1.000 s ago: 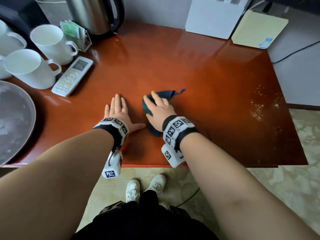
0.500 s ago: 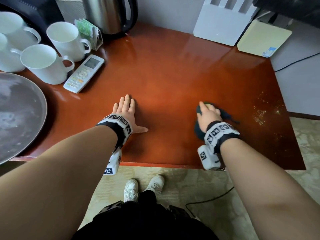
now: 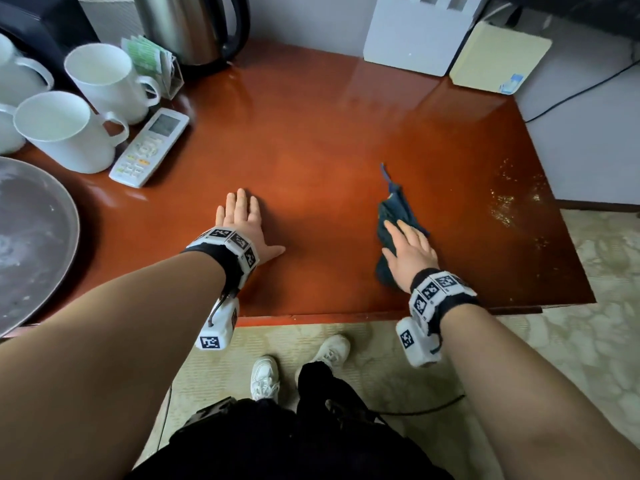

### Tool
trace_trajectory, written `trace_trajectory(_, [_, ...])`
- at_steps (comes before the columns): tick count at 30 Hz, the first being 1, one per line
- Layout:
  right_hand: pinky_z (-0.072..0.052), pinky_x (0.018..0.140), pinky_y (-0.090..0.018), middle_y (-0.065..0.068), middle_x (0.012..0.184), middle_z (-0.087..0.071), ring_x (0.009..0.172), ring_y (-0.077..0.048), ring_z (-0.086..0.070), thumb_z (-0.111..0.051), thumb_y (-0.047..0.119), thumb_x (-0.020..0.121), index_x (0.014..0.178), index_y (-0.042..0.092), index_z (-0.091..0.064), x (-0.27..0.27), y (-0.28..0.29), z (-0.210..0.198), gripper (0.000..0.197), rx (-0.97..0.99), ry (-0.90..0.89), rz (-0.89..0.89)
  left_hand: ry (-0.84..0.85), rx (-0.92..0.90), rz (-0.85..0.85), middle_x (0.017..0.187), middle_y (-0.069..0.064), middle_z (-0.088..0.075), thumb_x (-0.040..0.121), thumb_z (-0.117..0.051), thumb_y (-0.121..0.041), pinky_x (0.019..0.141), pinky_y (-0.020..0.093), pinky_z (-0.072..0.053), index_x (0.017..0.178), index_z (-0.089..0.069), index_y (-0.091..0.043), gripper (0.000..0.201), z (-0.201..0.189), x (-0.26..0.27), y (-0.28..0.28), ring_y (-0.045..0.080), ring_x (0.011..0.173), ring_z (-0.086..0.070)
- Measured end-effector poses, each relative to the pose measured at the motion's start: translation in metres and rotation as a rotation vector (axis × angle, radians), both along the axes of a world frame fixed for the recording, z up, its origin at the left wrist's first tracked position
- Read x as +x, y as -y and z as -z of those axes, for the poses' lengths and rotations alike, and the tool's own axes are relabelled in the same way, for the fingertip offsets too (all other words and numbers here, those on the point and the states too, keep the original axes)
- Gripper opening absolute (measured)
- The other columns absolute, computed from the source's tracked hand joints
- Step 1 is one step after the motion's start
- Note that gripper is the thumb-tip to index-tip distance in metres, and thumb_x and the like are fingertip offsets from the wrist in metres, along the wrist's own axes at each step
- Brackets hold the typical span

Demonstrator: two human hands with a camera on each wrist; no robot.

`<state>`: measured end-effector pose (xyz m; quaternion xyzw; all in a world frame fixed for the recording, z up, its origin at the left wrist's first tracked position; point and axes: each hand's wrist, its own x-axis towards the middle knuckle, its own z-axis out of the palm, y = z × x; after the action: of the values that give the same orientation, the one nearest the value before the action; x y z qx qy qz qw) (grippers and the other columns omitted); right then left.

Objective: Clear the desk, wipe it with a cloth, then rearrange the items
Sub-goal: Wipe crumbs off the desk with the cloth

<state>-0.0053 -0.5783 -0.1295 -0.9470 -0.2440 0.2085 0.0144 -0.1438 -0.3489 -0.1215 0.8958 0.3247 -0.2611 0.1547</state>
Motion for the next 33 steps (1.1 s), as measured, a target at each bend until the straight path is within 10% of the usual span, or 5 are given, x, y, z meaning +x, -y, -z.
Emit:
trace_trajectory(5, [-0.027, 0.109, -0.041, -0.008, 0.15, -0.028, 0.135, -0.033, -0.025, -0.033, 0.026, 0.101, 0.146, 0.023, -0.027, 0.027, 0.047, -0.011, 0.046, -0.045, 0.046, 0.259, 0.045, -0.019, 0.115, 0.157, 0.007, 0.02, 0.086, -0.048, -0.06, 0.119, 0.039, 0.008, 0.15, 0.012, -0.015, 0.098, -0.007, 0.027, 0.029, 0.026, 0.145, 0.02])
trace_trajectory(14, [-0.028, 0.108, -0.038, 0.0, 0.147, -0.034, 0.134, -0.025, -0.028, -0.042, 0.031, 0.097, 0.143, 0.026, -0.034, 0.002, 0.036, 0.0, 0.046, 0.102, 0.064, -0.23, 0.066, -0.058, 0.218, 0.159, 0.006, 0.012, 0.088, -0.051, -0.054, 0.12, 0.039, 0.003, 0.151, 0.003, -0.014, 0.092, -0.007, 0.08, 0.103, 0.026, 0.146, 0.014])
trace_trajectory(25, [-0.027, 0.108, -0.036, -0.009, 0.145, -0.036, 0.132, -0.03, -0.03, -0.042, 0.03, 0.097, 0.139, 0.021, -0.039, 0.101, 0.216, 0.012, 0.043, 0.118, 0.134, 0.153, 0.091, -0.058, 0.369, 0.158, 0.004, 0.017, 0.092, -0.042, -0.053, 0.119, 0.038, 0.007, 0.151, 0.007, -0.019, 0.084, 0.0, 0.158, 0.228, 0.024, 0.146, 0.018])
trace_trajectory(33, [-0.033, 0.106, -0.044, -0.019, 0.14, -0.039, 0.129, -0.038, -0.036, -0.043, 0.026, 0.097, 0.138, 0.013, -0.039, 0.19, 0.315, -0.023, 0.043, 0.093, 0.17, 0.449, 0.034, -0.009, 0.176, 0.158, 0.007, 0.018, 0.091, -0.041, -0.056, 0.12, 0.04, 0.007, 0.151, 0.006, -0.016, 0.087, 0.004, 0.189, 0.279, 0.025, 0.146, 0.016])
